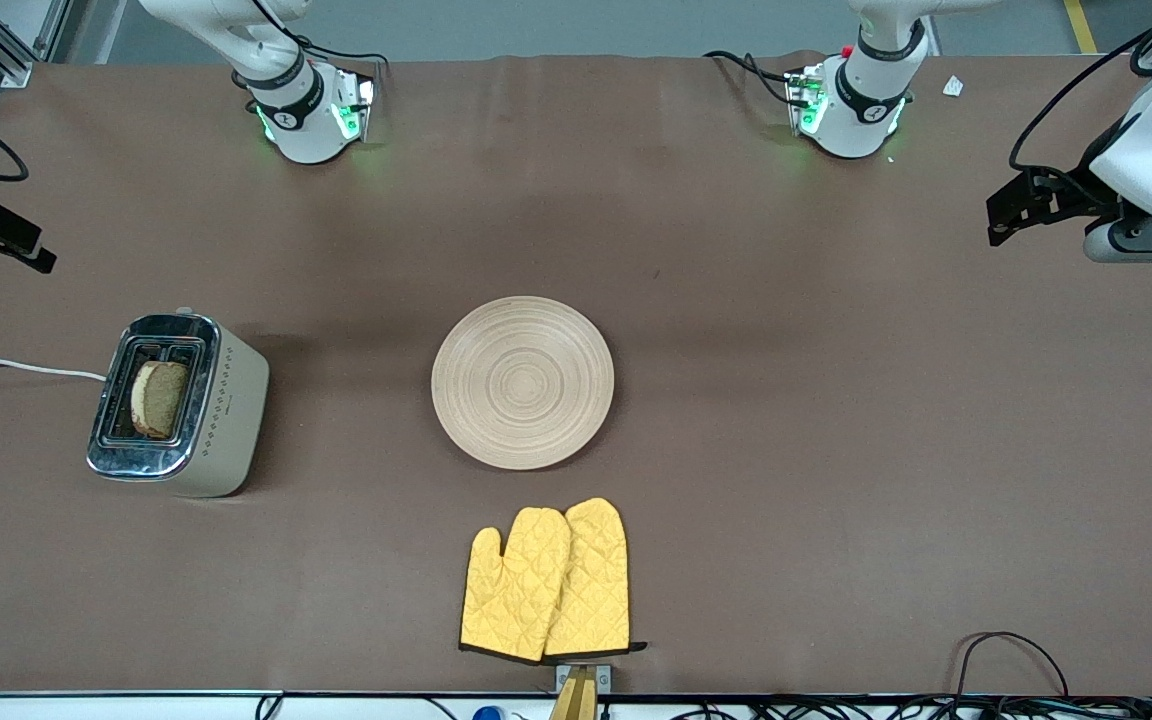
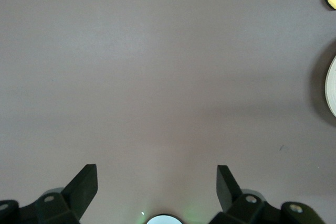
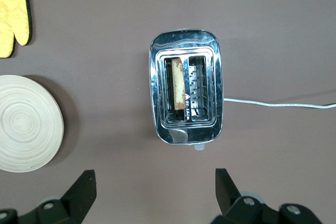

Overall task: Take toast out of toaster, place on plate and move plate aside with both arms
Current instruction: 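Move the right gripper down to the toast in the silver toaster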

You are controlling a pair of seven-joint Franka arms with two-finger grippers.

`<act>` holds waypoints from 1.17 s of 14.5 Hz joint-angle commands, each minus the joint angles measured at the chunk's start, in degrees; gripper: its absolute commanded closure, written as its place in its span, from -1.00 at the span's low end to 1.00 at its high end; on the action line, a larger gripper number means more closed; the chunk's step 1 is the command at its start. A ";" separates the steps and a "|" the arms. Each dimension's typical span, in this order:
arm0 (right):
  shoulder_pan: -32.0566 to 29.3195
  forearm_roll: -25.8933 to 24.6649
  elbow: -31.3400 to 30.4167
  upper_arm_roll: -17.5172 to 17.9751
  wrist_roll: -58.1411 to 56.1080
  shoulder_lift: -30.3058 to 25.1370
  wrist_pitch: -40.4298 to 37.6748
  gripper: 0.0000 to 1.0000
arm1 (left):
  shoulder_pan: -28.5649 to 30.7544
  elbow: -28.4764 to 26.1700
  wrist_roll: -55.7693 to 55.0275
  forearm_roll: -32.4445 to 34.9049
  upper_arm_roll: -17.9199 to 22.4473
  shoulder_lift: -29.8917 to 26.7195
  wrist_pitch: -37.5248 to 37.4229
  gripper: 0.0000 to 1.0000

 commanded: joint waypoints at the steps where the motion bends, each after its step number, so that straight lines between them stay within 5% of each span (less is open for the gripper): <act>1: -0.81 0.39 -0.85 0.63 0.59 -1.10 0.17 -1.00 | 0.05 0.81 0.15 -0.63 0.05 0.09 -0.80 -1.00; 6: -1.33 0.38 -1.02 0.55 0.59 1.96 0.25 -1.00 | 0.04 1.33 0.15 -0.63 -0.04 1.05 -0.80 -1.00; 17: -2.47 0.56 -1.64 0.46 0.41 24.12 15.10 -0.91 | -0.04 1.60 0.06 -0.54 -0.04 1.76 -0.80 -1.00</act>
